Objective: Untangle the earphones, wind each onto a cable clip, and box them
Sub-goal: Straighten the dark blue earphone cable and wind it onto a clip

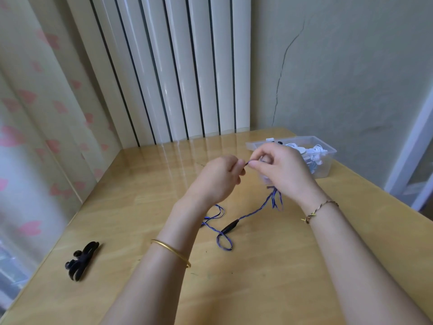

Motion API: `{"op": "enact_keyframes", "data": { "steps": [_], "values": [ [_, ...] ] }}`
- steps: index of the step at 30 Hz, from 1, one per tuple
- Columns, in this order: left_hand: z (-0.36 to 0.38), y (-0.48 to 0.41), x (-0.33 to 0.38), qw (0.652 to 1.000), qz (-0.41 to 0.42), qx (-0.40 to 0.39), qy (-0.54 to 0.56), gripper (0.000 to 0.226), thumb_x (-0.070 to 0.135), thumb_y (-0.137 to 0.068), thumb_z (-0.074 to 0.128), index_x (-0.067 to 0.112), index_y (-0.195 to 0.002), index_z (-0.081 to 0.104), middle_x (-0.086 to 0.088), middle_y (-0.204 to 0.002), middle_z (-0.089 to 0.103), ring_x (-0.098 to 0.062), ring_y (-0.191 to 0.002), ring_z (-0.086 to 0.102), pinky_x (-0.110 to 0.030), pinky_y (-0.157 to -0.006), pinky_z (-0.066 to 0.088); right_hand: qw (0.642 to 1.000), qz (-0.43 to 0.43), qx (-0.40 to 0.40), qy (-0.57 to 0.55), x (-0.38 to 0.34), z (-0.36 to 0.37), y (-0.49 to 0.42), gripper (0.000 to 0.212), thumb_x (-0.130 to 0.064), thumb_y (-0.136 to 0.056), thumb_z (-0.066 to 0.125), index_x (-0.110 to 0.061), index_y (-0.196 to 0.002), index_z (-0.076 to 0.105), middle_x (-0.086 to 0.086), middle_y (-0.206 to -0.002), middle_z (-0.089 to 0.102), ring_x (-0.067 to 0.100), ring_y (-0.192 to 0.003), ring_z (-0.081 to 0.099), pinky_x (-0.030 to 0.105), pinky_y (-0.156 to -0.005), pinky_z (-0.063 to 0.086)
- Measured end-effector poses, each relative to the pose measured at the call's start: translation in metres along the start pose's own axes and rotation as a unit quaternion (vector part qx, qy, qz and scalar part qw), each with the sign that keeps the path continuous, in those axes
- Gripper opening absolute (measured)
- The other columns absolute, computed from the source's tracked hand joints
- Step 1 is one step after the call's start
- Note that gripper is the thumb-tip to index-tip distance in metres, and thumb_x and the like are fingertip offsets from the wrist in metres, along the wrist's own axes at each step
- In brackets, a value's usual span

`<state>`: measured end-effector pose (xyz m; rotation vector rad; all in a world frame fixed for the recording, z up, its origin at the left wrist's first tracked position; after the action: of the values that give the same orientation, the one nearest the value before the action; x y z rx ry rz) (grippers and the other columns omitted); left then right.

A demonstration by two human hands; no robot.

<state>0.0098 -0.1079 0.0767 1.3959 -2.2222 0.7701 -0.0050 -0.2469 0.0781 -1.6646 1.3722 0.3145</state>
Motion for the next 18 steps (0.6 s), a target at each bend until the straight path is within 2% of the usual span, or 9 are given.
{"op": "enact_keyframes", "data": {
  "steps": [2,4,6,8,10,12,13,15,18],
  "values": [
    [-0.002,0.001,0.006,0.999,-0.002,-0.037,0.020,0.035,0.031,-0.102,0.039,0.013,-0.082,0.062,0.007,-0.064,0.053,-0.008,-0.061,0.049,-0.019,-0.058,0.037,0.999,-0.003,0.031,-0.018,0.005,-0.001,-0.002,0.011,-0.024,-0.083,0.068,-0.027,-0.074,0.063,-0.013,-0.052,0.048,0.015,-0.059,0.049,0.037,-0.063,0.047],
    [-0.006,0.002,0.006,0.980,-0.038,-0.057,0.184,0.035,0.026,-0.101,0.042,0.014,-0.073,0.059,0.007,-0.055,0.045,-0.006,-0.048,0.040,-0.017,-0.051,0.032,0.995,0.016,0.026,-0.091,0.011,0.001,-0.002,0.013,-0.019,-0.086,0.066,-0.029,-0.078,0.065,-0.011,-0.058,0.051,0.014,-0.056,0.048,0.036,-0.059,0.048],
    [-0.010,0.002,0.004,0.899,-0.091,-0.052,0.425,0.035,0.022,-0.101,0.040,0.017,-0.069,0.053,0.009,-0.049,0.037,-0.007,-0.043,0.030,-0.021,-0.053,0.027,0.982,0.055,-0.022,-0.179,0.019,0.009,0.002,0.012,-0.011,-0.089,0.063,-0.022,-0.087,0.064,-0.001,-0.066,0.057,0.014,-0.048,0.047,0.030,-0.048,0.045],
    [-0.019,-0.003,-0.005,0.834,-0.130,0.014,0.537,0.033,0.022,-0.100,0.039,0.020,-0.069,0.050,0.011,-0.047,0.036,-0.006,-0.042,0.028,-0.023,-0.055,0.025,0.959,0.109,-0.082,-0.248,0.033,0.021,0.009,0.009,-0.007,-0.091,0.059,-0.016,-0.093,0.062,0.003,-0.071,0.061,0.011,-0.044,0.044,0.023,-0.039,0.038],
    [-0.033,-0.006,-0.015,0.804,-0.155,0.109,0.564,0.033,0.022,-0.098,0.040,0.021,-0.067,0.051,0.011,-0.046,0.038,-0.005,-0.040,0.029,-0.023,-0.055,0.024,0.923,0.172,-0.121,-0.323,0.052,0.033,0.017,0.006,-0.010,-0.093,0.056,-0.012,-0.096,0.060,0.004,-0.075,0.061,0.008,-0.041,0.039,0.017,-0.034,0.027],
    [-0.049,-0.005,-0.021,0.788,-0.167,0.185,0.564,0.032,0.021,-0.096,0.042,0.022,-0.066,0.053,0.012,-0.047,0.041,-0.004,-0.040,0.031,-0.021,-0.054,0.025,0.876,0.254,-0.151,-0.381,0.073,0.042,0.027,0.016,-0.022,-0.095,0.053,-0.009,-0.095,0.060,0.005,-0.074,0.058,0.006,-0.038,0.030,0.015,-0.032,0.017],
    [-0.056,-0.004,-0.022,0.781,-0.168,0.211,0.563,0.032,0.020,-0.095,0.042,0.022,-0.065,0.054,0.012,-0.048,0.042,-0.004,-0.041,0.032,-0.020,-0.053,0.025,0.860,0.297,-0.173,-0.377,0.082,0.046,0.033,0.025,-0.031,-0.096,0.051,-0.008,-0.091,0.061,0.004,-0.072,0.057,0.005,-0.036,0.026,0.014,-0.031,0.014],
    [-0.065,-0.002,-0.021,0.778,-0.167,0.240,0.556,0.032,0.019,-0.094,0.042,0.023,-0.065,0.056,0.012,-0.050,0.044,-0.004,-0.043,0.034,-0.020,-0.051,0.026,0.869,0.349,-0.234,-0.262,0.095,0.049,0.044,0.034,-0.038,-0.095,0.051,-0.009,-0.081,0.062,0.005,-0.070,0.058,0.005,-0.034,0.025,0.013,-0.032,0.014],
    [-0.065,-0.002,-0.015,0.813,-0.161,0.222,0.514,0.031,0.019,-0.092,0.044,0.020,-0.065,0.058,0.010,-0.051,0.045,-0.006,-0.044,0.035,-0.020,-0.050,0.027,0.912,0.310,-0.258,-0.070,0.093,0.044,0.043,0.012,-0.017,-0.093,0.057,-0.011,-0.083,0.061,0.006,-0.075,0.060,0.010,-0.044,0.047,0.020,-0.041,0.036]
  ]
}}
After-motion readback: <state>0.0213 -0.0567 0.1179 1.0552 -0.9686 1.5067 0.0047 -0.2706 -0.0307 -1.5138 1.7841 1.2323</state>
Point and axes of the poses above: each hand's wrist, its own y-axis away from the middle knuckle, its own z-axis out of the palm, x = y × z, the point moved 5 cm from there along -y, towards the middle knuckle
